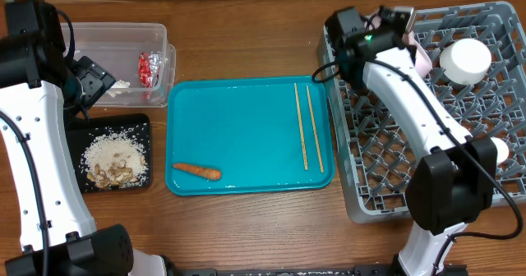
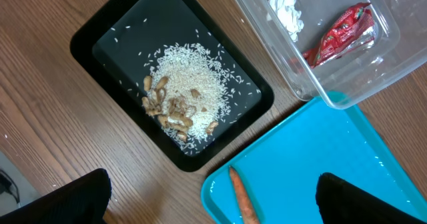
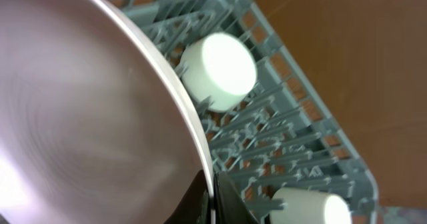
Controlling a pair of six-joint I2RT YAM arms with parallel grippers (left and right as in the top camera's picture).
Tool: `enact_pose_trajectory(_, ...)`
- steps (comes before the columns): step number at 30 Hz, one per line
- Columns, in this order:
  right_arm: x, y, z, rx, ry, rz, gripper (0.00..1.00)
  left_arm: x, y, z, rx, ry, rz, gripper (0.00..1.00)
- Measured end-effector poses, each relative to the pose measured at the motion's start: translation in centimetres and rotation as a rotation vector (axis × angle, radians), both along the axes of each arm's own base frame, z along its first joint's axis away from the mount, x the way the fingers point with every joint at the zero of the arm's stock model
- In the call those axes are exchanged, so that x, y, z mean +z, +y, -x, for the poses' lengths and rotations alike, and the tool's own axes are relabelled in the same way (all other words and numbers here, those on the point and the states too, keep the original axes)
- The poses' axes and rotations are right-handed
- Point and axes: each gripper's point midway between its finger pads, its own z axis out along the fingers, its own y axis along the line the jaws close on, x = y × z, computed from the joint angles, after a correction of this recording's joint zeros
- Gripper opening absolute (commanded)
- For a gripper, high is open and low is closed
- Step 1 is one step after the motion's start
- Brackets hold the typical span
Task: Sort waste into correct bins and load items into the dishwasher
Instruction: 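Carry the white plate into the dish rack and stand it upright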
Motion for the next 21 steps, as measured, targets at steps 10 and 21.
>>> enact_pose_trajectory(10, -1.8, 4.4, -0.3, 0.087, -0.008, -0.099, 0.64, 0.0, 0.0, 0.0, 0.000, 0.000, 0.000, 1.00)
enact_pose_trajectory(21, -3.7, 9.8, 1.3, 0.214, 0.111, -0.332, 0.85, 0.0, 0.0, 0.0, 0.000, 0.000, 0.000, 1.00)
